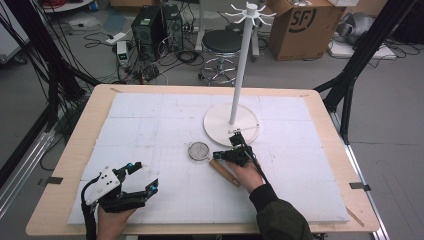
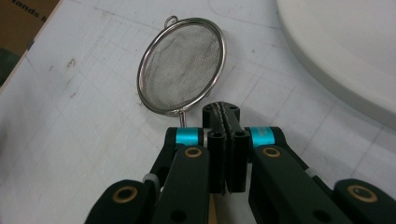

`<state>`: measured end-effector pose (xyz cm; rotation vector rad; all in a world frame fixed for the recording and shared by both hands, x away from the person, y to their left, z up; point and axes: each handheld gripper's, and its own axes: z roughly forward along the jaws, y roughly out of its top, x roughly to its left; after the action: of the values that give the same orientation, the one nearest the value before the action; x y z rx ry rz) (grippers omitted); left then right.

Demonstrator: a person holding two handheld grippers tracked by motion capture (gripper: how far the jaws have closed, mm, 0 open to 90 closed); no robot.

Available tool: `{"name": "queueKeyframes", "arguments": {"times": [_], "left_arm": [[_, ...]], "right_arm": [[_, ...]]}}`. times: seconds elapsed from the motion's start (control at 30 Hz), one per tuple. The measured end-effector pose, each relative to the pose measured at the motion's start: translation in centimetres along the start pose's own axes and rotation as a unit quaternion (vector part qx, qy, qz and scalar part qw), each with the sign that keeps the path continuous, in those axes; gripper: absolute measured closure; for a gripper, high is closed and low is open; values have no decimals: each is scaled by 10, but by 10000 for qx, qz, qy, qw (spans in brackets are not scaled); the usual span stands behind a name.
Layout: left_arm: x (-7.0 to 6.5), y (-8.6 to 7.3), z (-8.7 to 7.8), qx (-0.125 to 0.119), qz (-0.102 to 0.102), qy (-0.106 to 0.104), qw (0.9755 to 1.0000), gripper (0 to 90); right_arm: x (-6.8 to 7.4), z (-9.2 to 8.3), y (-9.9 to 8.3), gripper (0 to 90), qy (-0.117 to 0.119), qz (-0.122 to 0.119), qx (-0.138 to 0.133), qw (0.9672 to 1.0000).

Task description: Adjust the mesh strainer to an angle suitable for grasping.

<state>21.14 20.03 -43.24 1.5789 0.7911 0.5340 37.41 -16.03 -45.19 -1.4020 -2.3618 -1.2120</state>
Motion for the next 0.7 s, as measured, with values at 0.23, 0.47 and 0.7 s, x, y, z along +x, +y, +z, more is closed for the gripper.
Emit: {"name": "queueKeyframes", "arguments": {"times": [0.23,0.47,0.7], "left_arm": [[0,0,0,13,11,2,10000,192],[0,0,0,18,4,5,10000,193],[0,0,-1,4,-11,4,10000,194]], "right_arm": [[7,6,0,897,107,-125,136,9998],[17,15,1,897,165,-293,303,9990],[34,24,4,898,212,-582,567,9965]]}}
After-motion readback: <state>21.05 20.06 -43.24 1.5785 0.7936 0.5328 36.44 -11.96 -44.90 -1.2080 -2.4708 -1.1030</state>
